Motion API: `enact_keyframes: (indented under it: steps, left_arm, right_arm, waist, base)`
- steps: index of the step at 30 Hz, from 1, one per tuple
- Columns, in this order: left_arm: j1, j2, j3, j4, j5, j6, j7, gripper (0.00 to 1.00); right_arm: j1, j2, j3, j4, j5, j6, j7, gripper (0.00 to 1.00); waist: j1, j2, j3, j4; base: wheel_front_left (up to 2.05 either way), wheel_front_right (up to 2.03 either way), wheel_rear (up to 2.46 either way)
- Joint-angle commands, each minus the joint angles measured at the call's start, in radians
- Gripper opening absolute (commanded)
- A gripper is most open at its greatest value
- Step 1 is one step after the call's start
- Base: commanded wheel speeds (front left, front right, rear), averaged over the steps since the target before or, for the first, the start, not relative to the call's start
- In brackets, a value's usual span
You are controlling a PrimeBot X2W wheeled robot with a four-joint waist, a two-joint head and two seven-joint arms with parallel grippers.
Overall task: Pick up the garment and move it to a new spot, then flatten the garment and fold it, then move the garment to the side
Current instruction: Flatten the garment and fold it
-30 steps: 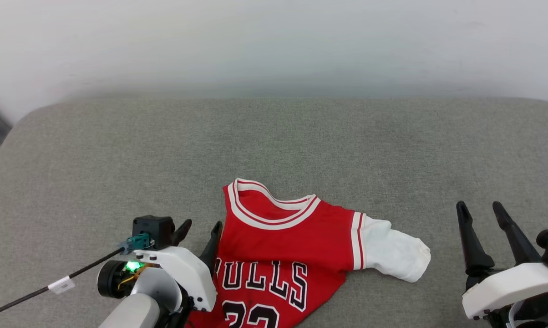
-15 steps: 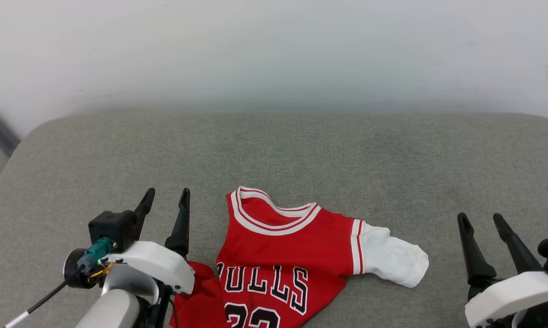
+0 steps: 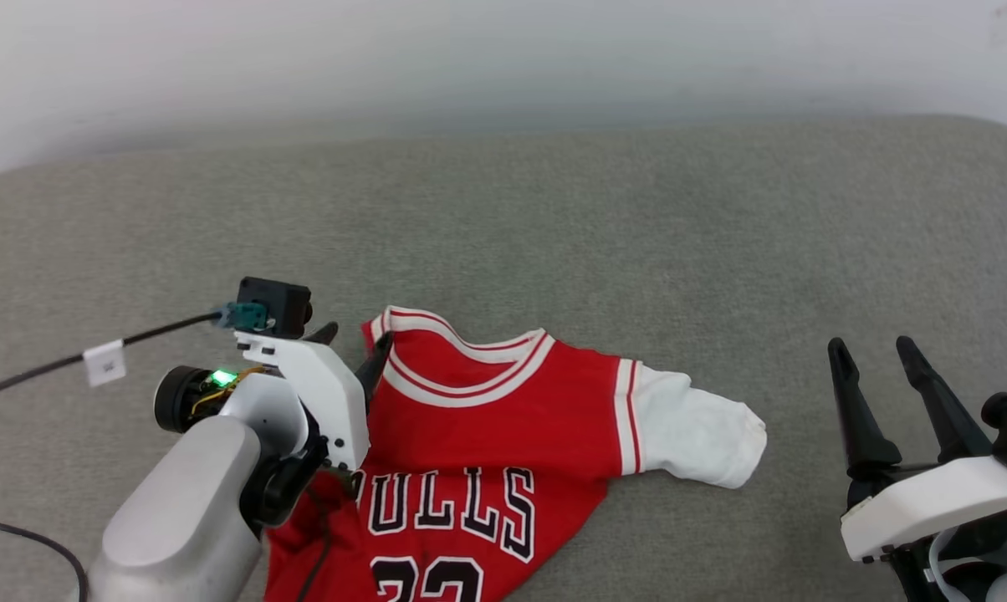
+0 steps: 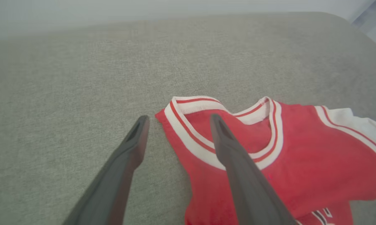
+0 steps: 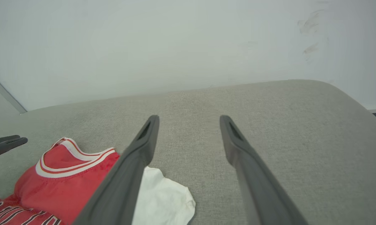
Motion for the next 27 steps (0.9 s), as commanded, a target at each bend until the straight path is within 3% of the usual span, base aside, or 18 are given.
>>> enact_keyframes:
  steps: [1,11,12,14,23,27]
  left_arm:
    - [-0.021,-0.004,-0.008,0.029,-0.012,-0.013,0.031,1.0]
    - [-0.108,-0.041,-0.082,0.276,-0.093,-0.086,0.359,1.0]
    - [-0.111,-0.048,-0.089,0.296,-0.101,-0.088,0.388,0.85]
    - [-0.128,-0.057,-0.101,0.318,-0.09,-0.086,0.397,0.0]
    - [-0.208,-0.083,-0.152,0.231,0.071,-0.049,0.123,0.0]
    - [-0.169,-0.111,-0.213,0.133,0.133,-0.045,0.061,0.0]
  right_arm:
    - [-0.011,0.001,0.0,0.005,0.004,0.0,-0.009,1.0]
    - [-0.034,0.001,0.01,0.052,0.021,0.0,-0.049,1.0]
    - [-0.037,0.001,0.011,0.057,0.023,0.0,-0.051,1.0]
    - [-0.044,0.001,0.015,0.062,0.027,0.0,-0.057,1.0]
    - [-0.029,0.001,-0.003,0.086,0.031,0.0,-0.058,1.0]
    - [-0.02,0.001,-0.011,0.08,0.027,0.0,-0.053,1.0]
  waist:
    - [0.0,-0.0001,0.032,-0.032]
    - [0.0,-0.0001,0.075,-0.075]
    - [0.0,-0.0001,0.075,-0.077]
    - [0.0,-0.0001,0.075,-0.082]
    - [0.0,-0.0001,0.031,-0.069]
    - [0.0,-0.0001,0.006,-0.05]
  base:
    - [0.0,0.0,0.0]
    - [0.0,0.0,0.0]
    - [0.0,0.0,0.0]
    - [0.0,0.0,0.0]
    - [0.0,0.0,0.0]
    - [0.0,0.0,0.0]
